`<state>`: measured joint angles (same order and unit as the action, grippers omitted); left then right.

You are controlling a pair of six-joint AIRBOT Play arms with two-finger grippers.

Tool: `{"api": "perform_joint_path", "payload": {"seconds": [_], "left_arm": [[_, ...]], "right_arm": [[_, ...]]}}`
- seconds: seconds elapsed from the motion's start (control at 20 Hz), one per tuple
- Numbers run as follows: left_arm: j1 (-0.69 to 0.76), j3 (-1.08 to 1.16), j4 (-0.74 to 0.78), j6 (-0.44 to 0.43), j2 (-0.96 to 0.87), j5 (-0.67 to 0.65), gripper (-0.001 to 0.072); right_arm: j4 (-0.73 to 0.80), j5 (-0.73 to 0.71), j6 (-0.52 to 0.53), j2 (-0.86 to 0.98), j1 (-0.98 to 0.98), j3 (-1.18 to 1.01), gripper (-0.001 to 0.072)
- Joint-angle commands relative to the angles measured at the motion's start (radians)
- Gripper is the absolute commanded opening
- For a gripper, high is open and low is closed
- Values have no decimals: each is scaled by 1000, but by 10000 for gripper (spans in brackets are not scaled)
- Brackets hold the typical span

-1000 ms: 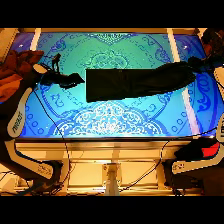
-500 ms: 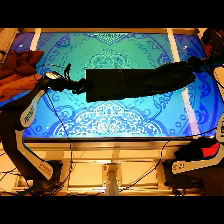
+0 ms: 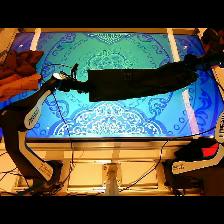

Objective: Fold the clothes and pants, and hang the long-sleeved shirts on hangers.

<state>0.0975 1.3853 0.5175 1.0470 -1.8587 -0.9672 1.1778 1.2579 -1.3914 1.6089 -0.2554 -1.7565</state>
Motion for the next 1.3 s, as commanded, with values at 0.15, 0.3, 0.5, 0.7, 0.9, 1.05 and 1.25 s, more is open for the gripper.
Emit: {"api": "perform_joint_path", "payload": {"seconds": [0.15,0.3,0.5,0.7,0.9,1.05,1.25], "left_arm": [[-74,1,-2,57,254,-63,34],[-103,1,79,83,388,-105,34],[-120,1,370,238,548,-183,34],[-181,1,489,289,669,-223,35],[-261,1,496,289,730,-219,35],[-258,1,493,289,723,-218,34],[-188,0,493,294,700,-200,35]], "right_arm": [[-26,-153,-84,27,213,42,29],[-67,-169,-169,113,382,46,29],[-120,-261,-192,224,660,45,28],[-142,-384,-297,309,887,44,27],[-214,-539,-322,337,1064,42,26],[-227,-631,-320,346,1154,42,26],[-89,-533,-320,334,1114,42,27]]}}
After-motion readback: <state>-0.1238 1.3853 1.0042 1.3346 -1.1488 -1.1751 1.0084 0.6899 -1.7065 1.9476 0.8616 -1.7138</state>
